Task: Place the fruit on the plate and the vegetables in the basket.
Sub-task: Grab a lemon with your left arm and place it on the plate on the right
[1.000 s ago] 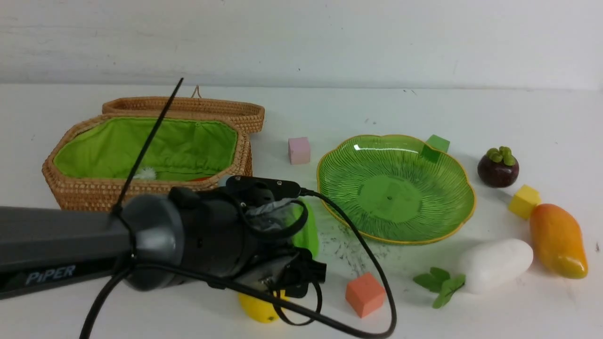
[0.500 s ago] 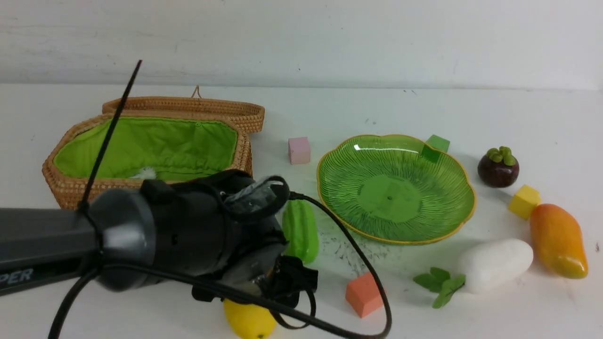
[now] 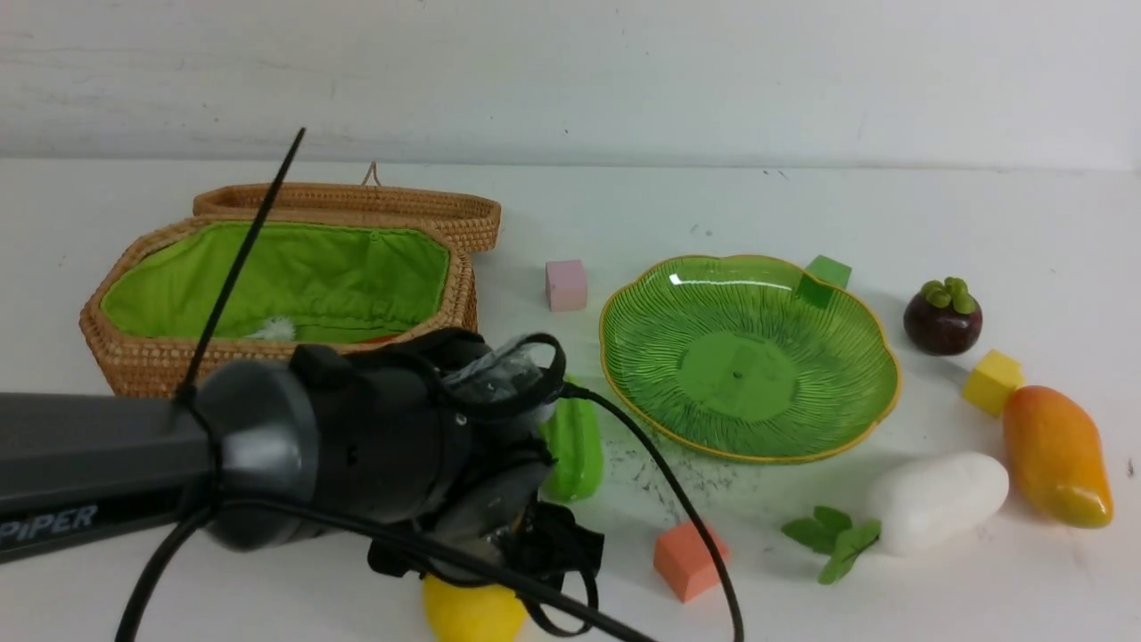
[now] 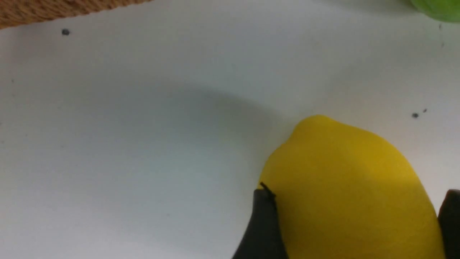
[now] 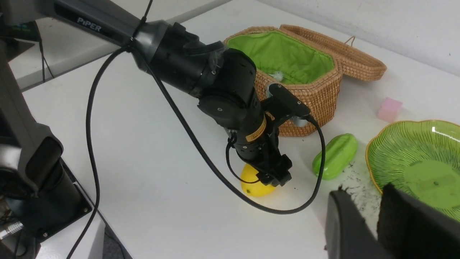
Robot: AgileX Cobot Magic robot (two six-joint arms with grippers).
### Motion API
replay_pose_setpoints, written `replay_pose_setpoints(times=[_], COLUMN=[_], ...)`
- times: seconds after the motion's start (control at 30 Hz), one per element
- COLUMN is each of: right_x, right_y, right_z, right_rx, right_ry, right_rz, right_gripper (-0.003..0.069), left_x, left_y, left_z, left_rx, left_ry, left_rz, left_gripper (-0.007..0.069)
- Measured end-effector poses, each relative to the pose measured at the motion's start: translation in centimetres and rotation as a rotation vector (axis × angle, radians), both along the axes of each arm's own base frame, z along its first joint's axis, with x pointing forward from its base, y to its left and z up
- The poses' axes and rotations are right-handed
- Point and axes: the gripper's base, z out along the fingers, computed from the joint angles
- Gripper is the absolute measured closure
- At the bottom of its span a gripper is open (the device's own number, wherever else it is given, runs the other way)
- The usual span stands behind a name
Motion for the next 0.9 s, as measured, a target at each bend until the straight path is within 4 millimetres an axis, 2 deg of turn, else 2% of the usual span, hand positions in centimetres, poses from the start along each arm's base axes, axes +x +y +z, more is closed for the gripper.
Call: replay_pose_setpoints(times=[0.1,0.2,0.33,0.43,0.53,0.6,0.7,0.8,0.83,0.9], right_x=[0.0,0.3,0.6,0.9,1.1,1.1,1.1,1.0,1.0,0.9], right_y=[0.0,-0.2,-0.5,-0.7,-0.9,-1.0,-1.0,-1.0,-1.0,-1.1], right_z=[0.0,0.1,0.3,0.4,0.3,0.3,0.1,-0.1,-0.2,-0.4], right_rx=[0.0,-0.007,-0.01,-0.005,-0.001,0.009,0.022,0.013,0.003,-0.008], right_ry=[-0.005,-0.029,-0.058,-0.067,-0.047,-0.032,0.002,0.033,0.043,0.06], right_rz=[-0.004,-0.03,-0.074,-0.112,-0.152,-0.168,-0.182,-0.18,-0.177,-0.173], right_gripper=[0.0496,0.0496,0.0495,0.0493,0.0491,0.0491,0.0489,0.0489,0.0488,0.0488], left_x=[-0.5,-1.1,-1.5,-0.7,1.1,2.3,5.2,8.2,9.7,11.2], left_y=[0.5,1.1,1.1,-0.4,-3.1,-4.7,-7.1,-8.6,-9.2,-9.8], left_z=[1.2,3.4,7.3,9.7,11.4,11.7,10.9,9.2,7.8,6.9], left_rx=[-0.002,-0.035,-0.145,-0.256,-0.378,-0.416,-0.411,-0.371,-0.347,-0.329], left_ry=[0.001,-0.046,-0.195,-0.371,-0.566,-0.629,-0.651,-0.634,-0.616,-0.606], left_rz=[0.006,-0.024,-0.137,-0.284,-0.421,-0.458,-0.47,-0.455,-0.442,-0.427], left_gripper=[0.0069,0.0069,0.0069,0.0069,0.0069,0.0069,0.0069,0.0071,0.0071,0.0071])
